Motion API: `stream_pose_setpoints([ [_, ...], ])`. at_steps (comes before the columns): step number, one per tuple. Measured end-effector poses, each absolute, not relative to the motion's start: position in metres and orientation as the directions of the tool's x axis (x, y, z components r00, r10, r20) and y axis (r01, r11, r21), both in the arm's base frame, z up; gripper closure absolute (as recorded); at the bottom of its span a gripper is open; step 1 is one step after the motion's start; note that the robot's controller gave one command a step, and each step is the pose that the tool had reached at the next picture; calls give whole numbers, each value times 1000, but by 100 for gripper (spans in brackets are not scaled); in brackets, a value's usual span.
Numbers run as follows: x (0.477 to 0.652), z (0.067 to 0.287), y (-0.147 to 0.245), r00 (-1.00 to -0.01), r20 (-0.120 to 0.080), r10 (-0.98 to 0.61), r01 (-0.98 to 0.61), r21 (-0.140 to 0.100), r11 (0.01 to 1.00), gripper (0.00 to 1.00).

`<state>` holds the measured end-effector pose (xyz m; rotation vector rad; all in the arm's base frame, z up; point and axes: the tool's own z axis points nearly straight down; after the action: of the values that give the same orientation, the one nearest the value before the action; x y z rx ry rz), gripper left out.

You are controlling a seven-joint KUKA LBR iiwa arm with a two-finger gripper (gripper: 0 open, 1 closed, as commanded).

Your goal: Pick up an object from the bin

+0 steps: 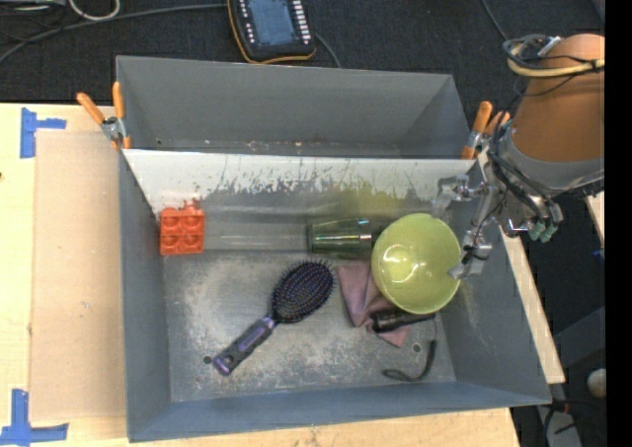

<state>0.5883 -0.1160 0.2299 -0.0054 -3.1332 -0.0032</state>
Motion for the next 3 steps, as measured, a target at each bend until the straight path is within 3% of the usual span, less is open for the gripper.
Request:
stream_pose_setpoints([
  [1,590,235,-115,-1000,0,-2,-2,0,1000,0],
  [2,555,137,-139,-959,2,-285,-285,2,959,0],
  [3,530,161,-154,-888,-8,-461,-461,-4,888,0],
])
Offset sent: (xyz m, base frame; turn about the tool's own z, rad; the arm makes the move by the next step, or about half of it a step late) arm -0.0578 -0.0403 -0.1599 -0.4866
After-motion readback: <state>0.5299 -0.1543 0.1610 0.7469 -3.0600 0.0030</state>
